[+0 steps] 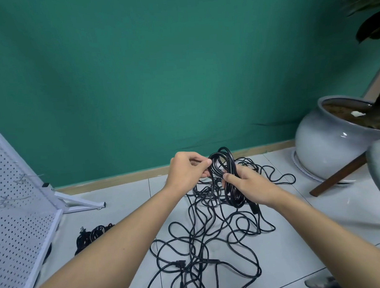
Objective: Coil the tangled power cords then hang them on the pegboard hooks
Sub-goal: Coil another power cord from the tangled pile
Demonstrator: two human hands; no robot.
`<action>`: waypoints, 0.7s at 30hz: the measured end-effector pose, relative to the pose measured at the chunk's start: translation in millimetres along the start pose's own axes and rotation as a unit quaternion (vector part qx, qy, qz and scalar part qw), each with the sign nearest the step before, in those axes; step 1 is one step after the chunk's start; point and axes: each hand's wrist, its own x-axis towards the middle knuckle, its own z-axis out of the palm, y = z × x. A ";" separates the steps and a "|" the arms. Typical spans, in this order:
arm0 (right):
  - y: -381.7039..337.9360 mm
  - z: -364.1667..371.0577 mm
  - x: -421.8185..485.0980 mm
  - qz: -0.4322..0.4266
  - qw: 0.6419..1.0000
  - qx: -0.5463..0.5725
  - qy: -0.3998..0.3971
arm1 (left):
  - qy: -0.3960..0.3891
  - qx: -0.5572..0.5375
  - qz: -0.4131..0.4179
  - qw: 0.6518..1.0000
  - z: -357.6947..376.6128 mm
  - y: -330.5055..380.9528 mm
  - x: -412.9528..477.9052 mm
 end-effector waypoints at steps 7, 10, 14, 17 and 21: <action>0.8 3.1 3.5 0.006 0.999 -0.047 0.024 | 0.054 -0.102 -0.051 0.992 8.9 11.0 -2.5; -4.5 4.8 1.6 -0.008 1.000 0.025 0.009 | 0.063 -0.123 -0.052 0.989 9.8 14.1 -2.3; -4.6 8.1 -0.7 0.009 0.996 0.086 -0.004 | 0.051 -0.112 -0.033 0.992 9.4 11.6 -3.5; -3.5 8.3 -2.1 0.037 0.991 0.127 0.014 | 0.016 -0.074 -0.017 0.997 10.1 3.9 -1.4; -1.5 2.8 2.3 0.061 0.968 0.239 0.035 | -0.153 0.009 -0.059 0.986 6.3 -19.4 -2.7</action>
